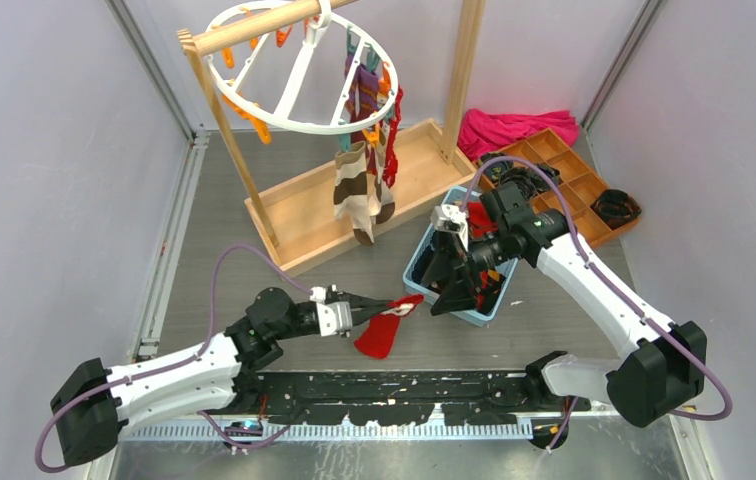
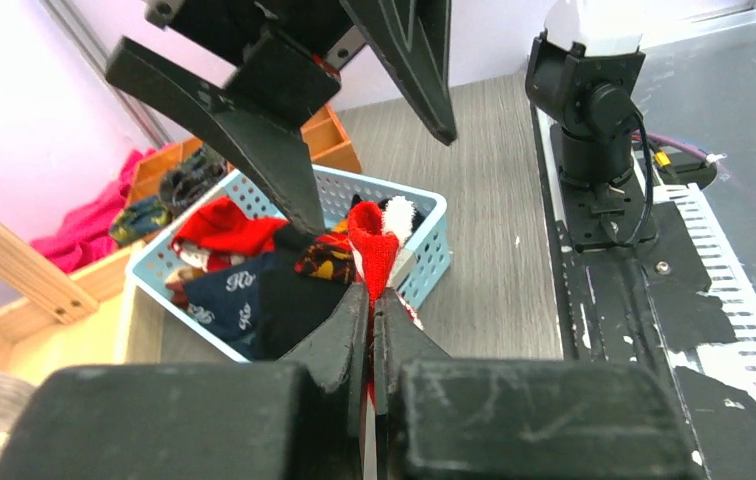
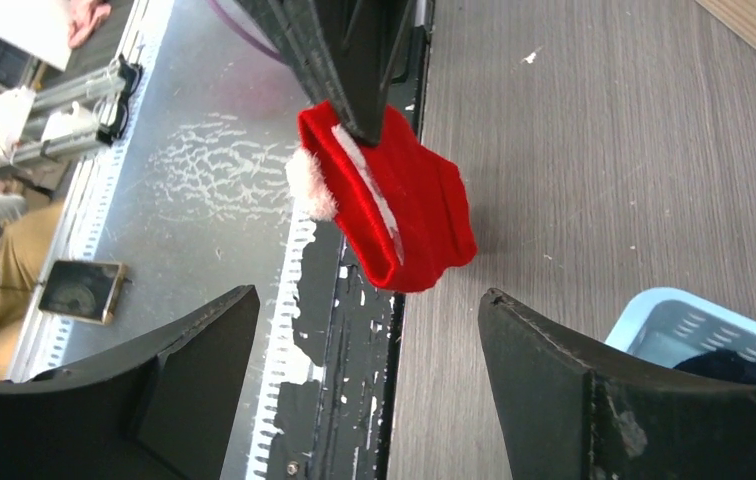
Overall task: Clip the socks to the hanger
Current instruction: Adjust the sock.
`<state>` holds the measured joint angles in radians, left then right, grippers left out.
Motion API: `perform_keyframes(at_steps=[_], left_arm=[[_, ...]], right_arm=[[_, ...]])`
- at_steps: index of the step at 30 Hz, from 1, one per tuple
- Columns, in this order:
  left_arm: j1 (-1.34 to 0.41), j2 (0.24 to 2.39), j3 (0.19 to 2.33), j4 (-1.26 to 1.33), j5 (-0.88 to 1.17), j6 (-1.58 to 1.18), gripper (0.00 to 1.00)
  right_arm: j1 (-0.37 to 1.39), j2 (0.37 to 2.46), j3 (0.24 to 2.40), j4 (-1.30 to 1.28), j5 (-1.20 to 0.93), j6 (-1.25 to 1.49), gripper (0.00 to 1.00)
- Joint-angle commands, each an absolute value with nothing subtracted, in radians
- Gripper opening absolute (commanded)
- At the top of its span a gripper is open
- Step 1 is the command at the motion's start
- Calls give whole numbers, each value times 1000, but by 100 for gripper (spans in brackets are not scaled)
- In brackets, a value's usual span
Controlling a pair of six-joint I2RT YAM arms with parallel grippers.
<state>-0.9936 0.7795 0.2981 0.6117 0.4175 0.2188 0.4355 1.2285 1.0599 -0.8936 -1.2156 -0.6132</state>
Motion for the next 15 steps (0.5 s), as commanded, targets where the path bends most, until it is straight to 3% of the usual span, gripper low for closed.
perform_keyframes(at_steps=[1, 5, 9, 12, 15], left_arm=[[-992, 804, 321, 776, 470, 278, 0], [-992, 856, 308, 893, 462, 191, 0], [-992, 899, 291, 1007, 433, 116, 0], [-992, 922, 290, 1033, 412, 79, 0], [-992, 933, 287, 1049, 404, 63, 0]], right_arm=[[448, 1234, 1097, -1056, -1319, -910, 86], [475, 1253, 1123, -1179, -1331, -1085, 85], [485, 1263, 1146, -1180, -1322, -1086, 76], [488, 1269, 1160, -1170, -1316, -1070, 64], [489, 1265, 1163, -1143, -1306, -1029, 45]])
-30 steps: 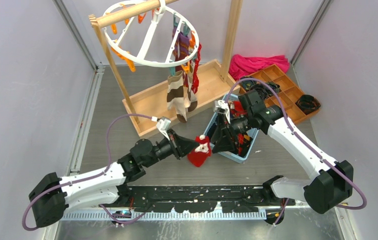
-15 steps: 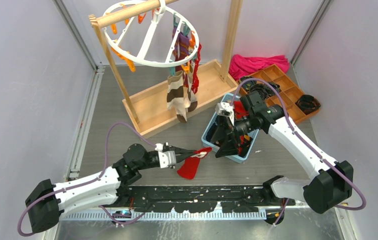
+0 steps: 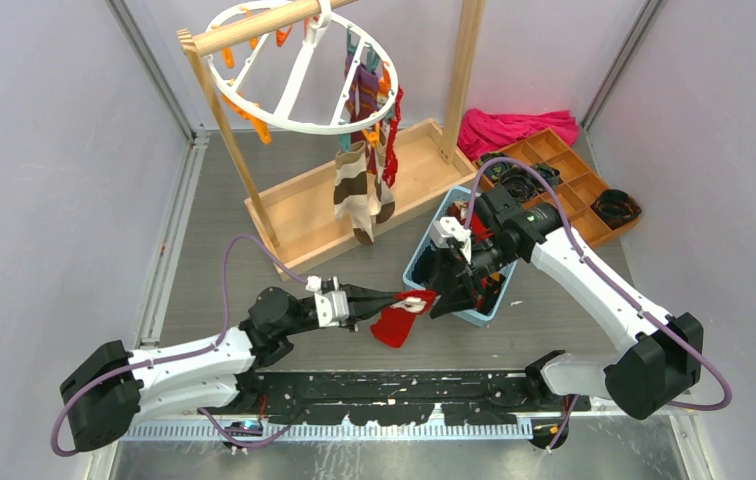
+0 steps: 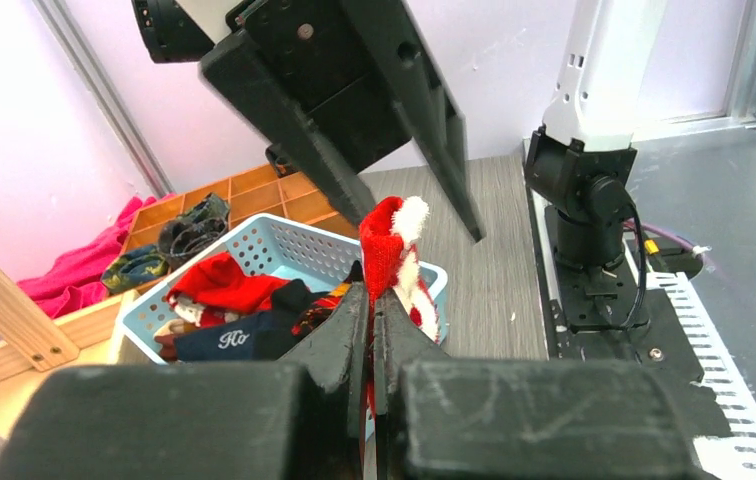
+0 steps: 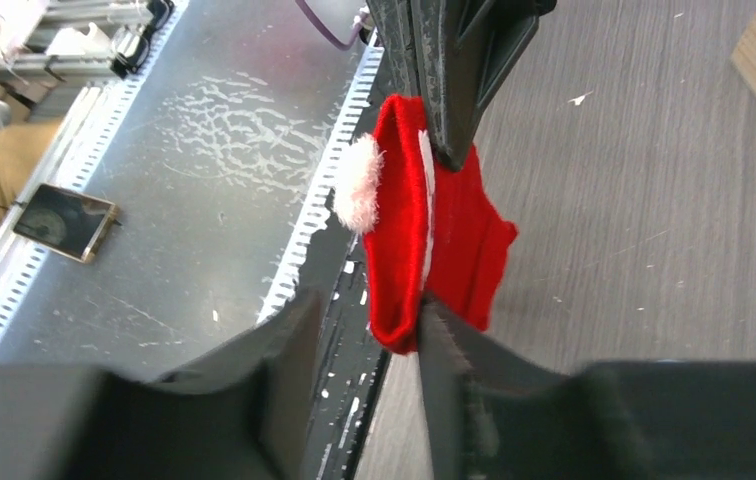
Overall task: Clip the socks to the hanger
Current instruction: Adjust the sock.
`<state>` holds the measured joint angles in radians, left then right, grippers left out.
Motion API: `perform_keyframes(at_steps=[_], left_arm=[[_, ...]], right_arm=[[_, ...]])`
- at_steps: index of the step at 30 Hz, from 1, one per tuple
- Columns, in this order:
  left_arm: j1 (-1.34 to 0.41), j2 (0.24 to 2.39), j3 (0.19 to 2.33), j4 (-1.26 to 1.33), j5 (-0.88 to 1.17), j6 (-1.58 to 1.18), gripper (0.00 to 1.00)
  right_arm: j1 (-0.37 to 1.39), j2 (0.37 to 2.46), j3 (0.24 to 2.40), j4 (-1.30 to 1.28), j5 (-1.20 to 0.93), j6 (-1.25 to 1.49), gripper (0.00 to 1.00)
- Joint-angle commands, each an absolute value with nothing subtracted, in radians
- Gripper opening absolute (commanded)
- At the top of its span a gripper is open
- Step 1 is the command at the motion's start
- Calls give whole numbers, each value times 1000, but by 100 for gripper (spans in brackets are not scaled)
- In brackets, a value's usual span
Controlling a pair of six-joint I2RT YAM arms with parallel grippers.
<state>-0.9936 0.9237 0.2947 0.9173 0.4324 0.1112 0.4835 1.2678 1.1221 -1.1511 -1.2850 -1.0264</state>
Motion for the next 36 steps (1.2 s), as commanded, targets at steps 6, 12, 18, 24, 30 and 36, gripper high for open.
perform_keyframes(at_steps=[6, 12, 18, 24, 30, 36], left_arm=[[-992, 927, 280, 1053, 390, 44, 0], [-992, 874, 262, 990, 393, -20, 26], [-992, 811, 266, 891, 393, -83, 34], [-992, 870, 285, 892, 363, -92, 34], [-992, 932, 289, 961, 289, -81, 39], [-991, 849, 254, 956, 241, -42, 45]], right_arm=[[488, 1245, 1151, -1057, -1268, -915, 4], [488, 1226, 1168, -1065, -1223, -906, 1], [491, 1227, 1179, -1074, -1214, -909, 1], [494, 1230, 1184, -1078, -1216, -911, 1], [498, 1227, 1177, -1082, -1215, -914, 1], [502, 1226, 1171, -1089, -1208, -927, 1]])
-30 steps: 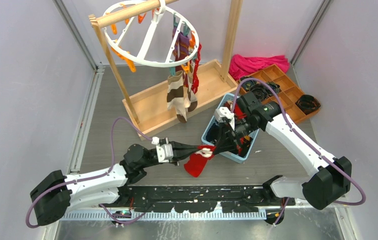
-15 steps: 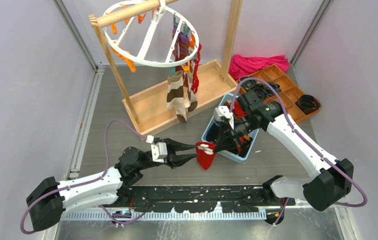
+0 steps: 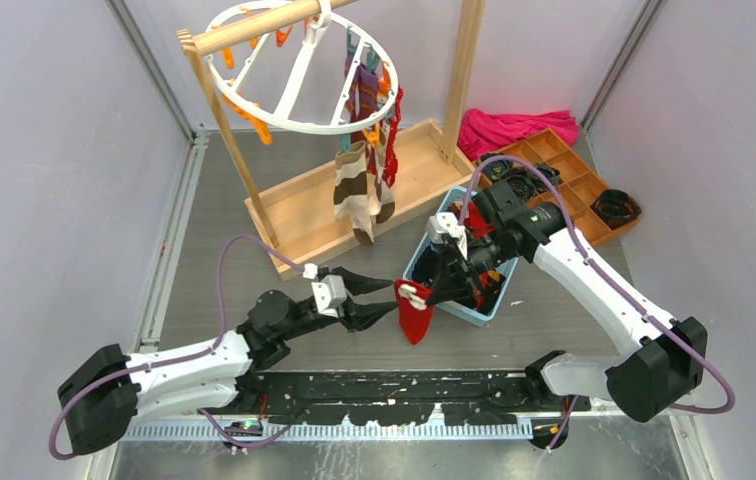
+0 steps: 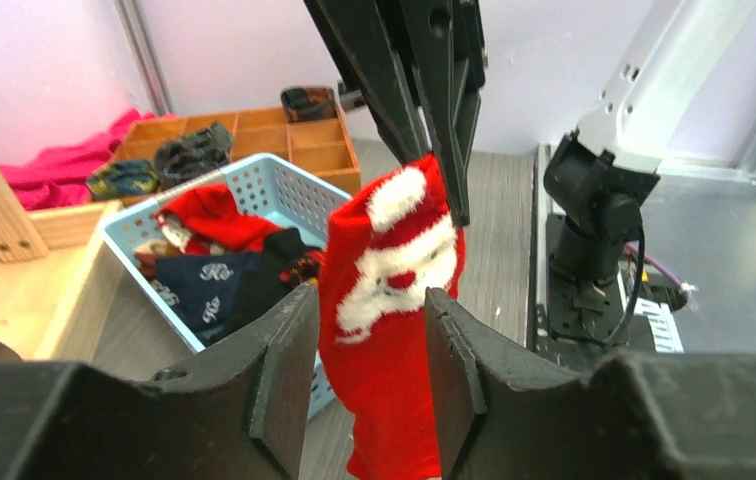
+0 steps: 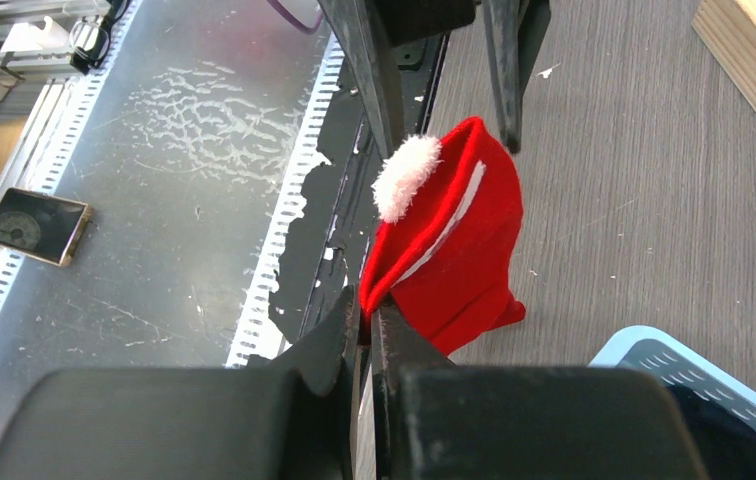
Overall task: Clip the socks to the hanger
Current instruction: Adjust the sock.
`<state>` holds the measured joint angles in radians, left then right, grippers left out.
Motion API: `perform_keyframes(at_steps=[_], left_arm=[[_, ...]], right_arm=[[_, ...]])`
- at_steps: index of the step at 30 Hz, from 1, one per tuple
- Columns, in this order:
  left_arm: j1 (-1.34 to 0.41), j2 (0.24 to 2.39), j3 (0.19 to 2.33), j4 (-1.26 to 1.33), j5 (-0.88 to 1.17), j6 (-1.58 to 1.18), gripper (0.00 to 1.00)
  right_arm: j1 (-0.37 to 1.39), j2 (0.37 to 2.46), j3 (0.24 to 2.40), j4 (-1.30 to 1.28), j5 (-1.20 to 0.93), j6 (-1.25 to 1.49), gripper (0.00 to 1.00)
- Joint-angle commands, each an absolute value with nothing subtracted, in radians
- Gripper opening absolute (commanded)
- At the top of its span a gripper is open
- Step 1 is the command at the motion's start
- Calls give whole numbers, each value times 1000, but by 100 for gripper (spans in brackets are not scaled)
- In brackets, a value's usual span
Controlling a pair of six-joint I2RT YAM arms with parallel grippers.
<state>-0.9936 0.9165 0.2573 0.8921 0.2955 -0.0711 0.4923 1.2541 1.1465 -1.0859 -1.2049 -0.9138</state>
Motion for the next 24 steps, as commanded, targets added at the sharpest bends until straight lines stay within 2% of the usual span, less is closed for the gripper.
perform_keyframes(at_steps=[1, 6, 16, 22, 24], left_arm=[[-991, 832, 253, 939, 235, -33, 46], [-991, 810, 275, 891, 249, -19, 48], [-991, 951, 330, 946, 333, -30, 48], [-989, 986, 354, 969, 368, -41, 32], [-989, 998, 357, 984, 380, -51, 30]], right_arm=[[504, 1227, 1170, -1090, -1209, -929, 1], [512, 1236, 1174, -1093, -1207, -934, 1], [518, 1238, 1181, -1101, -1204, -937, 1], [519, 1241, 1182, -1098, -1203, -937, 1], [518, 1242, 1183, -1099, -1201, -936, 1]])
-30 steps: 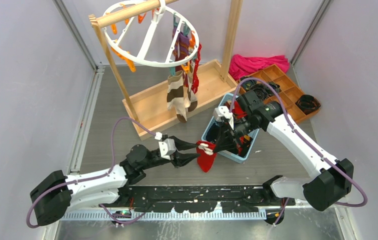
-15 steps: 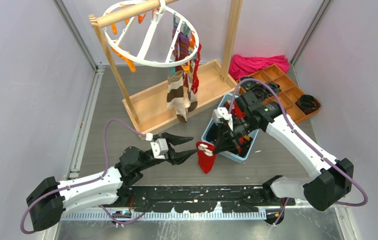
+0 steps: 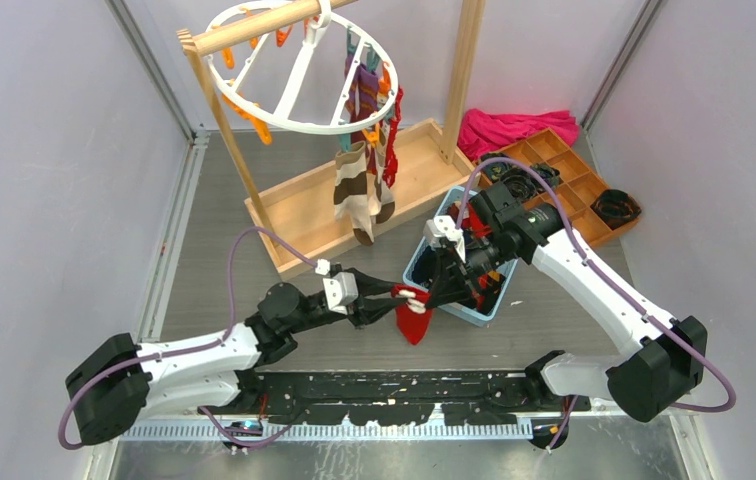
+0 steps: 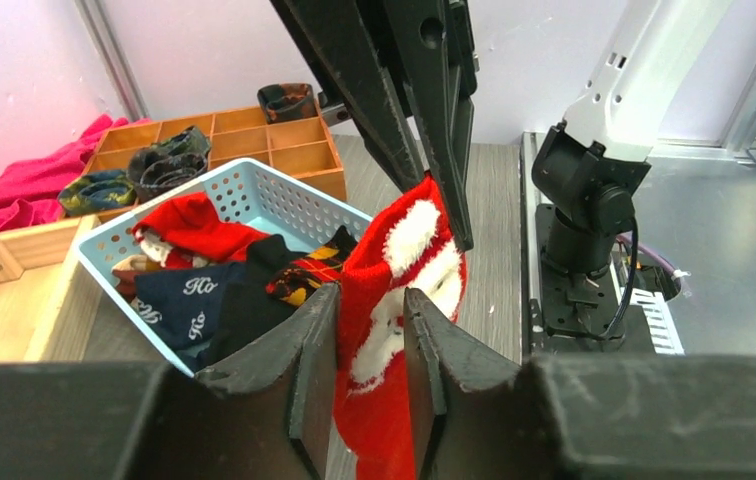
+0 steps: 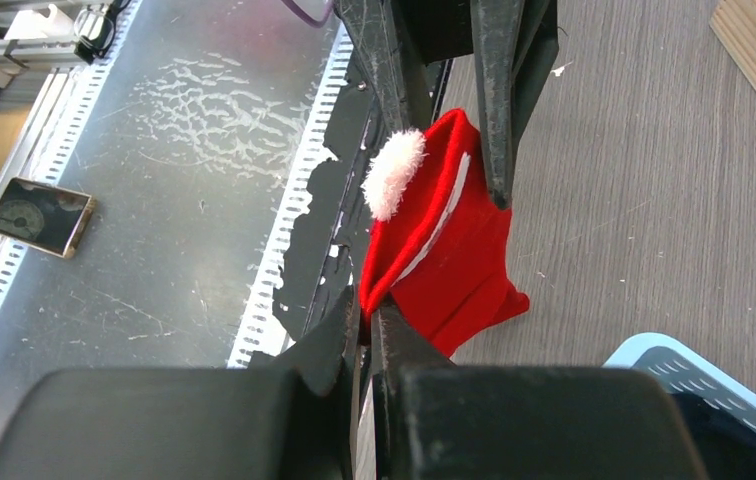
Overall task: Clip the socks to the hanger
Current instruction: Adjust the sock.
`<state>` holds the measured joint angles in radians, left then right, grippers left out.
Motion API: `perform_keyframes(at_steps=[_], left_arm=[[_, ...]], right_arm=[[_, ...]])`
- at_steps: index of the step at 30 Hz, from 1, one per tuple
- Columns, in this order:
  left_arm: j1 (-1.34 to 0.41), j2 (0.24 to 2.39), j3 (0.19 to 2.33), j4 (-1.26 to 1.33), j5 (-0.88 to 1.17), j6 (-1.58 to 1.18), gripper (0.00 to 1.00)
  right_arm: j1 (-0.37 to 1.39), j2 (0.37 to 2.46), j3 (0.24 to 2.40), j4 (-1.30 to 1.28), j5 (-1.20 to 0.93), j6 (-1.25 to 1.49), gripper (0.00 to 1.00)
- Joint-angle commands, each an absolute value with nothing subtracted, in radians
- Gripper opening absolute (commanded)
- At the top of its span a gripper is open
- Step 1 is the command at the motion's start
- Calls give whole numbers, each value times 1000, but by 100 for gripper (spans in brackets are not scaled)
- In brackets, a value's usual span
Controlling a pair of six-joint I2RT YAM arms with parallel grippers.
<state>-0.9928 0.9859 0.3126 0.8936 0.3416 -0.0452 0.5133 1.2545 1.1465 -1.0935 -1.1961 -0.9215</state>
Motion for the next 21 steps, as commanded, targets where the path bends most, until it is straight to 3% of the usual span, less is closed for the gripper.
perform_keyframes(at_steps=[1, 2, 4, 5, 11, 14, 17, 21], left_arm=[[-989, 1006, 357, 993, 385, -55, 30], [-989, 1009, 359, 997, 392, -57, 27], [-989, 1017, 360, 1000, 396, -62, 5], [-989, 1018, 359, 1001, 398, -64, 1], [-987, 969, 333, 972, 387, -64, 0], [-988, 912, 309, 929, 364, -56, 0], [-988, 832, 290, 863, 326, -55, 0], [-987, 711, 290, 689, 245, -69, 0]], right_arm=[[518, 1242, 1183, -1099, -1200, -936, 1], [517, 1242, 1183, -1098, -1199, -935, 1], [519, 1242, 1184, -1099, -1197, -929, 1], [519, 1242, 1185, -1096, -1195, -924, 1], [513, 1234, 1191, -1023, -1138, -797, 6], [506, 1233, 1203, -994, -1099, -738, 25], [505, 1236, 1250, -1027, -1040, -732, 52], [505, 1251, 1389, -1126, -908, -748, 70]])
